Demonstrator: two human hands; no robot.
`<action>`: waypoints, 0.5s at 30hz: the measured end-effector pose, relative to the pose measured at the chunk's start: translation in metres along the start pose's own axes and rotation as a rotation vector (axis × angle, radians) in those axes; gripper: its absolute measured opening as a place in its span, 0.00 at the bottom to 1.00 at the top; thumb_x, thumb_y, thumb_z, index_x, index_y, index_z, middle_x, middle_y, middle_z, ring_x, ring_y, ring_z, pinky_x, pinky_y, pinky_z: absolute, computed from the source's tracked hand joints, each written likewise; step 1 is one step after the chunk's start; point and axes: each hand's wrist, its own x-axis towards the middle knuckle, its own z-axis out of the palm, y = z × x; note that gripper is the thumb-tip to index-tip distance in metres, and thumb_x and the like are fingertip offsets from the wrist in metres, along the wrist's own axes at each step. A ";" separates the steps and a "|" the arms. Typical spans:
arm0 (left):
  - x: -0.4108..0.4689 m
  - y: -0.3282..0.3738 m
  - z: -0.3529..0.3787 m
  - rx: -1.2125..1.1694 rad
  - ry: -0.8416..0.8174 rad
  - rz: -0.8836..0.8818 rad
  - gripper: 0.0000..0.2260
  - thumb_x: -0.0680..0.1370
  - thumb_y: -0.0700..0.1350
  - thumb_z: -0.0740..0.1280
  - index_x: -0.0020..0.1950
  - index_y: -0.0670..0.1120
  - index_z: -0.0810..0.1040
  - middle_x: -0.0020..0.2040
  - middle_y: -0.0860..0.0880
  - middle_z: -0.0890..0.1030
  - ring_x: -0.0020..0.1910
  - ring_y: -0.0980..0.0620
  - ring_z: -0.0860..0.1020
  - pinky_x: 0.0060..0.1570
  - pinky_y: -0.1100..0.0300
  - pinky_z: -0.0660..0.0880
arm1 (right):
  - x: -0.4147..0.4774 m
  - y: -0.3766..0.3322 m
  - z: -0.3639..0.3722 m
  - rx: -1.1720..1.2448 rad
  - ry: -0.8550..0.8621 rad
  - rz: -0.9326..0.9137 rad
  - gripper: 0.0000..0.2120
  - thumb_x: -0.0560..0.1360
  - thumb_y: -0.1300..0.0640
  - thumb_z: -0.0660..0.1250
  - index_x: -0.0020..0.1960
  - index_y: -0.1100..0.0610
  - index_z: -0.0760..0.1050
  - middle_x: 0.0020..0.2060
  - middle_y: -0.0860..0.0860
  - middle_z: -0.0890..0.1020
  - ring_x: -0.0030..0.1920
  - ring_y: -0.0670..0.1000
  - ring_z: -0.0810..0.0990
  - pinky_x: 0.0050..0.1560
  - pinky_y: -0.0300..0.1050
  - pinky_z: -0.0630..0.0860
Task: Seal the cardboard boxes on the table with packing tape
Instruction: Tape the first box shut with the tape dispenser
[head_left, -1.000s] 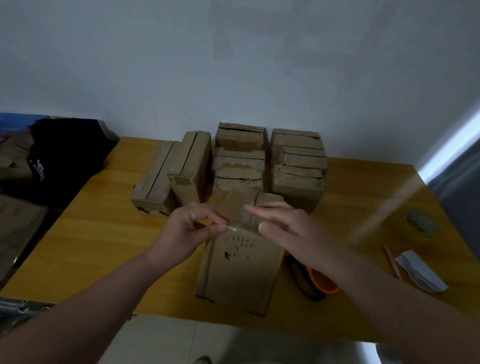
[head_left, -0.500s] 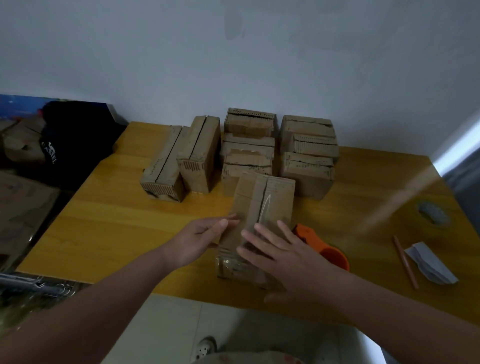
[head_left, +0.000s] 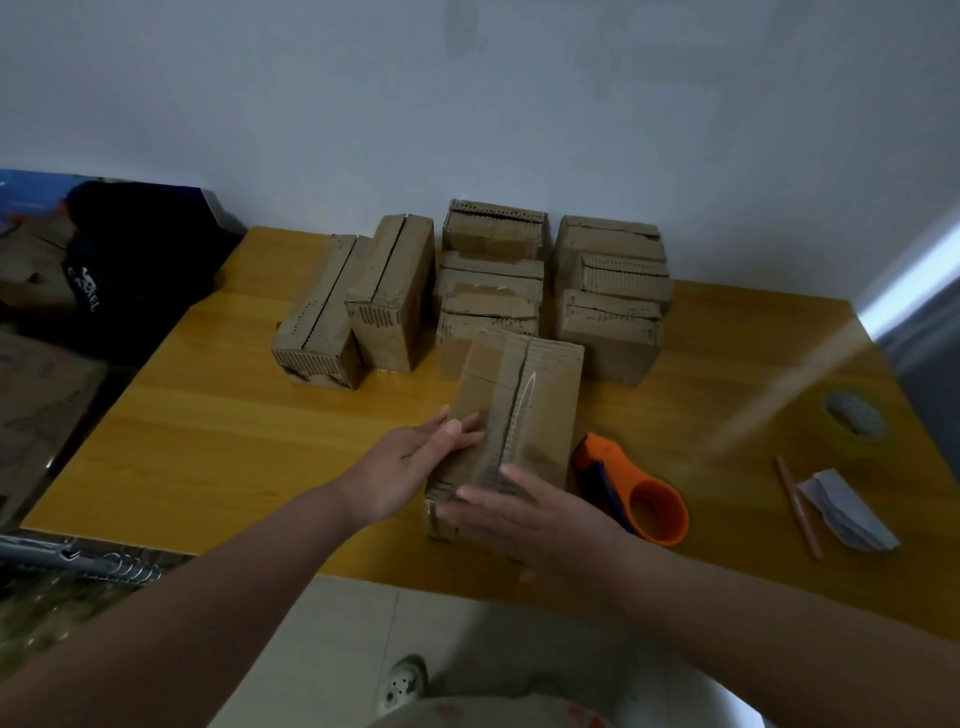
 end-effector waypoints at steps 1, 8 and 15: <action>0.000 0.000 0.000 0.013 0.002 0.006 0.29 0.78 0.67 0.50 0.67 0.52 0.75 0.72 0.60 0.67 0.74 0.66 0.53 0.71 0.62 0.51 | 0.001 -0.002 -0.001 -0.037 0.000 -0.031 0.60 0.69 0.24 0.54 0.74 0.66 0.27 0.76 0.57 0.35 0.74 0.63 0.31 0.69 0.67 0.30; 0.001 0.003 0.001 0.004 0.012 0.001 0.34 0.72 0.70 0.48 0.67 0.53 0.75 0.71 0.61 0.68 0.72 0.70 0.53 0.67 0.66 0.50 | 0.021 -0.010 -0.016 -0.198 0.079 -0.059 0.52 0.72 0.25 0.49 0.76 0.61 0.32 0.78 0.52 0.39 0.77 0.57 0.37 0.66 0.67 0.25; 0.002 0.008 0.002 0.094 0.031 0.024 0.27 0.80 0.62 0.48 0.69 0.50 0.74 0.73 0.58 0.67 0.74 0.65 0.53 0.66 0.70 0.50 | 0.016 -0.013 -0.021 -0.317 -0.057 -0.133 0.48 0.75 0.29 0.48 0.77 0.60 0.32 0.78 0.54 0.36 0.75 0.58 0.31 0.59 0.66 0.18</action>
